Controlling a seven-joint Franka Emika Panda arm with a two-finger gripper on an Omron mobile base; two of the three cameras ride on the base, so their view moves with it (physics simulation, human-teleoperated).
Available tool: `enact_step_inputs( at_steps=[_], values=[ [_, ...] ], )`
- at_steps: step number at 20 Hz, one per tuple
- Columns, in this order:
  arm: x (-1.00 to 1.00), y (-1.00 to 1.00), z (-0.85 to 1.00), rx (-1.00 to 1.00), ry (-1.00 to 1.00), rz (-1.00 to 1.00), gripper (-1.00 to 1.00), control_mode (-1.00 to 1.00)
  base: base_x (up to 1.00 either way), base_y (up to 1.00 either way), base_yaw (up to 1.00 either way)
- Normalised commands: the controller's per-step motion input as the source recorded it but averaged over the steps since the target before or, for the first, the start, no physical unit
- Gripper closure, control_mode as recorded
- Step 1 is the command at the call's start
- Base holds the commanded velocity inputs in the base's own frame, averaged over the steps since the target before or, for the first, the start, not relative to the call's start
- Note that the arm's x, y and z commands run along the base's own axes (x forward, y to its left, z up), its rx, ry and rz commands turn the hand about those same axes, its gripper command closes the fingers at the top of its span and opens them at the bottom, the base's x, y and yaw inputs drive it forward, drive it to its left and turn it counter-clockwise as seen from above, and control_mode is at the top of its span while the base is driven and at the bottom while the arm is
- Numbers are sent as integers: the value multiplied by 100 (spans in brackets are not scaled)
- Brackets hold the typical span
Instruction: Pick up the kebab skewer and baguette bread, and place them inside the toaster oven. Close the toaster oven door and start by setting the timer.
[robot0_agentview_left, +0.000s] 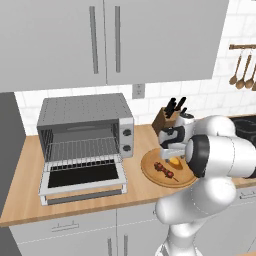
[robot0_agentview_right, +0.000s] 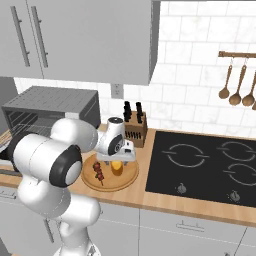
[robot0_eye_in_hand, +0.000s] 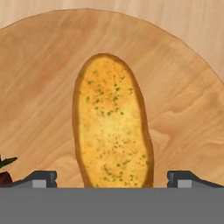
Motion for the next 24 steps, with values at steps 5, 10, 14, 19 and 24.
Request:
enact_step_inputs(
  at_steps=[5, 10, 14, 19, 24],
  values=[
    [0, 18, -22, -1, 0, 0, -100, -100, 0, 0, 0],
    [3, -7, -5, 0, 0, 0, -100, -100, 0, 0, 0],
    [10, -7, -12, 0, 0, 0, -100, -100, 0, 0, 0],
    [6, 0, -25, 0, 0, 0, -100, -100, 0, 0, 0],
    [1, 0, -21, 0, 0, 0, 100, -100, 0, 0, 0]
  ],
)
